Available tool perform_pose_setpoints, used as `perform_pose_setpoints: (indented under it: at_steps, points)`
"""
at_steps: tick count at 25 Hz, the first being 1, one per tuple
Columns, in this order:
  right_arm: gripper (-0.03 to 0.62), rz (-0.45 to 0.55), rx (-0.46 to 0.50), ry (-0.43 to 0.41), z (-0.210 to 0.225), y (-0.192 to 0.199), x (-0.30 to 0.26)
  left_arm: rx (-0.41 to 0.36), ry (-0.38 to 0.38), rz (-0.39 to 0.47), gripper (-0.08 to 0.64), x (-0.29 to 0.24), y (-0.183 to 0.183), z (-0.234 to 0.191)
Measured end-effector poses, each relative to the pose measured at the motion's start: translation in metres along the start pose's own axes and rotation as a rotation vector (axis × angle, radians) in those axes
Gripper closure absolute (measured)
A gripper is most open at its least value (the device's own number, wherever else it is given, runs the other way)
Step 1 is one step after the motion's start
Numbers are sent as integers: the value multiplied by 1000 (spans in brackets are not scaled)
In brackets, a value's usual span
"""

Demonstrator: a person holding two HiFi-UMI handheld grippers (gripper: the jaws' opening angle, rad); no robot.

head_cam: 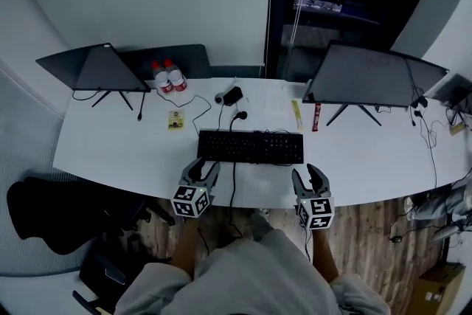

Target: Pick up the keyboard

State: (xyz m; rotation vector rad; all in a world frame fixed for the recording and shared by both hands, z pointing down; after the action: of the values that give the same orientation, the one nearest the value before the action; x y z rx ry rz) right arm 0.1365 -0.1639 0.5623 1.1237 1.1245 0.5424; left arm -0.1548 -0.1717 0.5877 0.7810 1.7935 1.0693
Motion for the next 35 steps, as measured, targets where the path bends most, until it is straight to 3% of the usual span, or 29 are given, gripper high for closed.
perform_pose_setpoints:
  at_steps: [14, 25, 35]
  points:
    - [397, -50, -31, -63, 54, -10, -69, 29, -108, -65, 368, -59, -15, -26]
    - [397, -89, -55, -114, 71, -3, -102, 40, -188, -114, 368, -71, -12, -46]
    - [397, -128, -64, -119, 62, 6, -114, 45, -185, -166, 368, -74, 3, -63]
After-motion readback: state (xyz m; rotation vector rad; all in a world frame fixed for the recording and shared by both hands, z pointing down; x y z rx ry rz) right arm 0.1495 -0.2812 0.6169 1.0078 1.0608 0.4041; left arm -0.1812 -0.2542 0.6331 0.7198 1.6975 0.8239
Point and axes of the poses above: the fingertips, and each gripper's own axes: x backward along the fingers, z to its right, y out of its underside, the point moved 1 cm from there along x, backward along the fingers, and after that the axes turned 4 degrees about -z, right-handed, at the moved point
